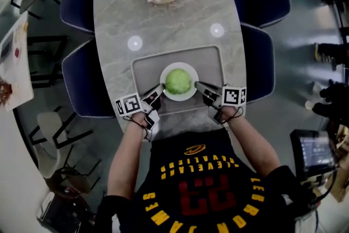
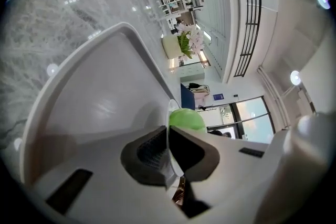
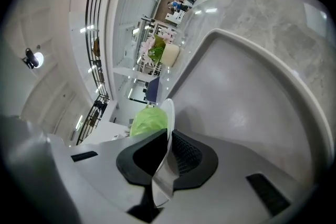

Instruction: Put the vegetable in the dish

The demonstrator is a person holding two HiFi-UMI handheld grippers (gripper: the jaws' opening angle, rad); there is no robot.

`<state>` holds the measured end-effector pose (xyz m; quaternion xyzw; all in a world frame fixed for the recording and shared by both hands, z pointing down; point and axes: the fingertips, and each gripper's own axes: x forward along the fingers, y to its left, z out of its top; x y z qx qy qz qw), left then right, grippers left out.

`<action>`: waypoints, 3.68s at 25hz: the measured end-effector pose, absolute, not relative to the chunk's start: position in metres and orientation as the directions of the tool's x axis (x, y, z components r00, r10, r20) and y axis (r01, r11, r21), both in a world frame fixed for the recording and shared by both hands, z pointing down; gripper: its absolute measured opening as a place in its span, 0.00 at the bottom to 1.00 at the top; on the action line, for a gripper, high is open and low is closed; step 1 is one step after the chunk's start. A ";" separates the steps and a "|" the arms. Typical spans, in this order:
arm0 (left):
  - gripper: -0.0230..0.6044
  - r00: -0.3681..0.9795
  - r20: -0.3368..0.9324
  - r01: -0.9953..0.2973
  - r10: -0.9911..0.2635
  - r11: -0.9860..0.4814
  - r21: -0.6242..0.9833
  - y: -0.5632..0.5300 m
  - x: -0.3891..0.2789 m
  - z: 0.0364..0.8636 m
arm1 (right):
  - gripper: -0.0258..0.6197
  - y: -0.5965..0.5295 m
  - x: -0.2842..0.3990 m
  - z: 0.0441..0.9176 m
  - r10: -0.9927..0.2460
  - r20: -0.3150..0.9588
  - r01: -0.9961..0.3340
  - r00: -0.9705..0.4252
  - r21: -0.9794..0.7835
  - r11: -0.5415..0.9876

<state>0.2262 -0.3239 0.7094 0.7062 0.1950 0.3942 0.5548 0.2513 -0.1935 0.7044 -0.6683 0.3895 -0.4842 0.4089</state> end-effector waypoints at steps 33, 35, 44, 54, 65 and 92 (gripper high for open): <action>0.07 0.493 0.589 -0.273 0.640 -0.528 0.804 -0.319 0.223 0.742 | 0.07 -0.183 0.246 0.744 -0.814 0.553 -0.061 0.178 -0.819 -0.570; 0.07 0.487 0.598 -0.276 0.636 -0.538 0.797 -0.320 0.223 0.744 | 0.07 -0.184 0.245 0.746 -0.801 0.574 -0.067 0.170 -0.804 -0.590; 0.08 0.457 0.681 -0.298 0.572 -0.624 0.723 -0.320 0.222 0.748 | 0.08 -0.182 0.243 0.749 -0.758 0.633 -0.105 0.157 -0.753 -0.650; 0.11 0.426 0.750 -0.257 0.506 -0.727 0.637 -0.326 0.221 0.745 | 0.09 -0.178 0.245 0.748 -0.688 0.708 -0.190 0.159 -0.662 -0.725; 0.11 0.520 0.690 -0.337 0.504 -0.621 0.708 -0.345 0.212 0.735 | 0.09 -0.137 0.283 0.719 -0.674 0.629 -0.128 0.388 -0.687 -0.715; 0.04 0.750 0.296 -0.027 0.591 -0.420 0.907 -0.295 0.195 0.578 | 0.09 -0.177 0.234 0.602 -0.826 0.327 -0.284 0.459 -0.827 -0.485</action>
